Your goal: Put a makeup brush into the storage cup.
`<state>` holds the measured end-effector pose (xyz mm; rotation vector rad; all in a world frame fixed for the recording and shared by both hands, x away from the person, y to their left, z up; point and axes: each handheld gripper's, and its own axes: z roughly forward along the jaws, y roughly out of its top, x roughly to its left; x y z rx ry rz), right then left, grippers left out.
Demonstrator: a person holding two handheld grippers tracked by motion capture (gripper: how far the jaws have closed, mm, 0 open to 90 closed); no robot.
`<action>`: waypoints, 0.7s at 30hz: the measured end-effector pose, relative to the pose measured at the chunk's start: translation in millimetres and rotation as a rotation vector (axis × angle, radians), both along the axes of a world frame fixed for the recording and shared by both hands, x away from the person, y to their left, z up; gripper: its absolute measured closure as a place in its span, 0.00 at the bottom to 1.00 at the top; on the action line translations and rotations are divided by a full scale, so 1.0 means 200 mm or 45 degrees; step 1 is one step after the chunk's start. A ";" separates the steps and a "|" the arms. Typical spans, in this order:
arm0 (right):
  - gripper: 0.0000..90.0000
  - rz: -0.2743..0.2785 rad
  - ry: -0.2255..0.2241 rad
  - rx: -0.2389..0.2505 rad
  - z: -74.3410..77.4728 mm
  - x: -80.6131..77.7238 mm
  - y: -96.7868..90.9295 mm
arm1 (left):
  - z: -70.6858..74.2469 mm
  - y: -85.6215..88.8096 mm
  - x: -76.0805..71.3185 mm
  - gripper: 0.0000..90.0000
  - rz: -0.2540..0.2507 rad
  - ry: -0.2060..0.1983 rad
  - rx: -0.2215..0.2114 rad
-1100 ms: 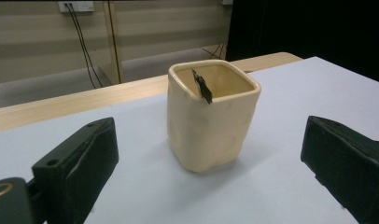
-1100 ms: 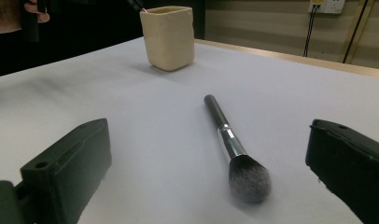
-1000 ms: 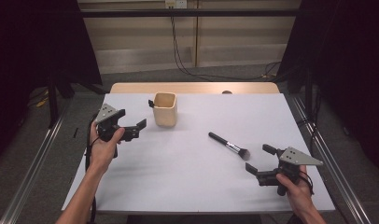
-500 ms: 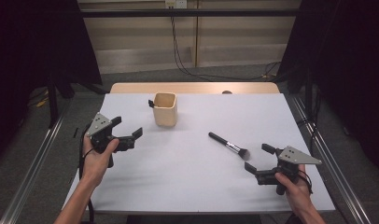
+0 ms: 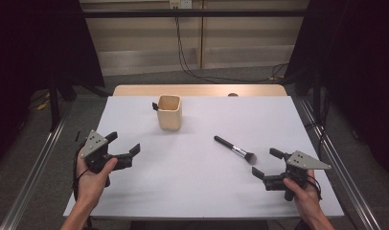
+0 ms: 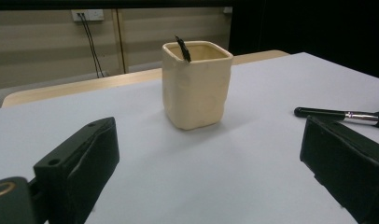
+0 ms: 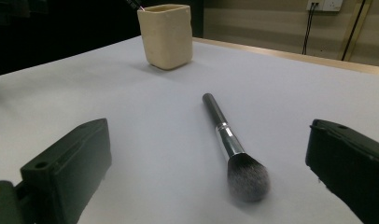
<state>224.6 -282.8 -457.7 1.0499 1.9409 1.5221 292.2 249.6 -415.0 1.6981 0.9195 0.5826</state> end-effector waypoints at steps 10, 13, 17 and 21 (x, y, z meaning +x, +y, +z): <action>0.00 -0.009 -0.004 0.000 0.01 -0.02 -0.01 | -0.02 -0.02 -0.16 0.05 -0.008 -0.005 0.030; 0.00 -0.009 -0.005 -0.001 0.01 -0.03 -0.01 | -0.04 0.00 -0.19 0.05 0.002 -0.002 0.025; 0.00 -0.011 -0.004 0.004 0.01 -0.04 -0.01 | -0.08 0.04 -0.21 0.04 0.021 0.028 0.035; 0.00 -0.021 0.004 0.012 0.01 -0.03 -0.01 | -0.12 0.07 -0.24 0.04 0.026 0.042 0.057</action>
